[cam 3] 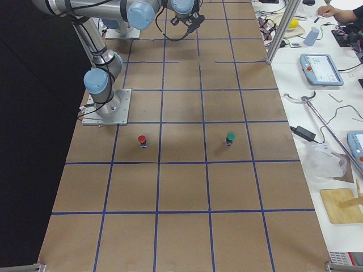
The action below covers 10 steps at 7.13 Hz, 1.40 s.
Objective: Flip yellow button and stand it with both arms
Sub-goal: 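Grasp the yellow cap with the right gripper while the left gripper holds, then open the left gripper and draw it back while the right gripper holds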
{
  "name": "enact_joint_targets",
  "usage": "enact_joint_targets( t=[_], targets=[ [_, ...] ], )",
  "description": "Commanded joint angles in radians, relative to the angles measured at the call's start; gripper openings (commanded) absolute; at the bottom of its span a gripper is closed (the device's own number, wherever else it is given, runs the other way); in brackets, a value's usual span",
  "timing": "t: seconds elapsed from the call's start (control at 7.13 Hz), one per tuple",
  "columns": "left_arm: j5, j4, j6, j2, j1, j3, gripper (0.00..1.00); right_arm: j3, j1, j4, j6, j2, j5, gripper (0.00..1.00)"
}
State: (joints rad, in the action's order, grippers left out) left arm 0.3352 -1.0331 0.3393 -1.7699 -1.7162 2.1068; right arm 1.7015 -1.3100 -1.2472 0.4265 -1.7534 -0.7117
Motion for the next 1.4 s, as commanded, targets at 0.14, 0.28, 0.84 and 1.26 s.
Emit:
enact_joint_targets(
  t=[0.14,0.28,0.84,1.26],
  targets=[
    [-0.053,0.002,-0.202,0.015,0.01,-0.104,1.0,-0.003,0.003,-0.006,0.0,0.003,-0.006,0.16],
    [-0.208,0.027,-0.329,0.015,0.027,-0.198,1.0,-0.022,0.015,-0.024,-0.005,0.008,-0.029,0.16],
    [-0.809,0.091,-0.554,0.032,0.052,-0.442,1.0,-0.094,0.086,-0.037,-0.226,0.057,-0.245,0.16],
    [-1.309,-0.317,-0.556,0.058,0.023,-0.655,1.0,-0.04,0.194,-0.066,-0.588,0.086,-0.403,0.13]
  ],
)
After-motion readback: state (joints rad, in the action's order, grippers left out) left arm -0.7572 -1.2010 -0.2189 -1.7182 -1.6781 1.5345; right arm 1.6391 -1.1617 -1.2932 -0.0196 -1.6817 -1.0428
